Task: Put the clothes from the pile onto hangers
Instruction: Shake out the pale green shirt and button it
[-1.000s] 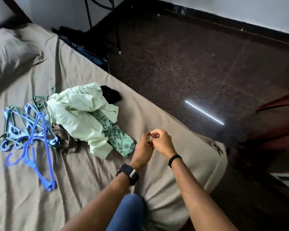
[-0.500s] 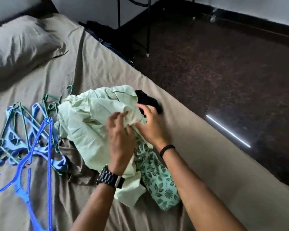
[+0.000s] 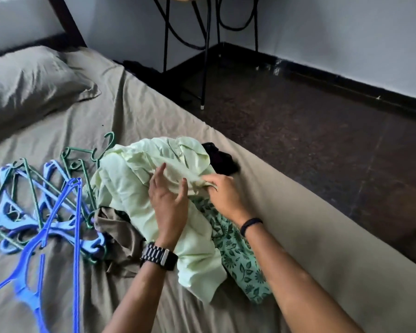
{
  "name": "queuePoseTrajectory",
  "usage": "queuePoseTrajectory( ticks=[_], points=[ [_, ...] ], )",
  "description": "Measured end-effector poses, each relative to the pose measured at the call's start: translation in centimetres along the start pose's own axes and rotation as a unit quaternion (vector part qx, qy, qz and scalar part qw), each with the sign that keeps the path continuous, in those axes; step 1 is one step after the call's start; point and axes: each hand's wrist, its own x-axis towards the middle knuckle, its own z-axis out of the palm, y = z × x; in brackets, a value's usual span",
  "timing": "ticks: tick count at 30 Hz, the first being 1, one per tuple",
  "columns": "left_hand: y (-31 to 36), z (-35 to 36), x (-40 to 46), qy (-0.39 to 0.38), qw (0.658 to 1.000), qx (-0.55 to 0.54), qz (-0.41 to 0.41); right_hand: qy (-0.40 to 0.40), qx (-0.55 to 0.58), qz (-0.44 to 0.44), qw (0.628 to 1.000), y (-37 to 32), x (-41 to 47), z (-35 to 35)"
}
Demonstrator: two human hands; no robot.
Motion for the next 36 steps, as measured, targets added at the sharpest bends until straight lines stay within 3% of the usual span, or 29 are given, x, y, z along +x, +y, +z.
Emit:
queuePoseTrajectory(
  ticks=[2,5,7,11,13,16,19,21,25,27,29,31,33,36],
  points=[
    [2.0,-1.1,-1.3,0.007,0.991,-0.113,-0.073,-0.044,0.013,0.001,0.999,-1.5,-2.0,-1.1],
    [3.1,-2.1,-1.3,0.079,0.930,-0.284,-0.220,-0.147,0.038,0.007,0.988,-3.6,-5.0,-2.7],
    [2.8,-3.2,-1.4,0.095,0.903,-0.343,-0.242,-0.216,0.044,0.022,0.975,-4.6,-6.7,-4.1],
    [2.4,-5.0,-3.9,0.032,0.918,-0.311,-0.242,-0.363,0.133,0.115,0.915,-5.0,-8.4,-6.8],
    [2.3,-5.8,-5.5,0.008,0.934,-0.282,-0.220,-0.386,0.150,0.143,0.899,-5.7,-8.5,-7.0],
    [2.5,-6.4,-7.8,-0.028,0.959,-0.216,-0.182,-0.258,0.073,0.162,0.950,-7.4,-6.6,-5.8],
    [2.7,-6.2,-11.0,-0.067,0.972,-0.183,-0.130,-0.150,0.080,0.144,0.975,-10.6,-4.3,-2.3],
    [2.7,-6.3,-13.2,-0.097,0.977,-0.163,-0.097,-0.160,0.067,0.135,0.976,-12.5,-3.1,0.7],
    [1.8,-6.5,-15.3,-0.213,0.962,-0.155,-0.077,-0.196,-0.138,0.092,0.966,-12.6,-2.5,5.0],
    [0.9,-7.2,-14.2,-0.240,0.954,-0.163,-0.074,-0.168,-0.095,0.090,0.977,-11.4,-2.9,4.9],
    [0.4,-8.7,-12.2,-0.191,0.962,-0.176,-0.083,-0.122,-0.043,0.091,0.987,-10.1,-3.5,3.3],
    [-0.2,-10.2,-9.8,-0.080,0.978,-0.180,-0.073,-0.094,-0.007,0.088,0.992,-8.8,-4.1,1.1],
    [-1.4,-11.1,-6.8,0.010,0.993,-0.104,-0.055,-0.075,0.052,0.103,0.990,-7.7,-5.2,-1.6],
    [-3.0,-11.1,-3.1,0.003,0.993,-0.016,-0.116,-0.059,0.140,0.126,0.980,-6.5,-7.0,-5.4]
  ],
)
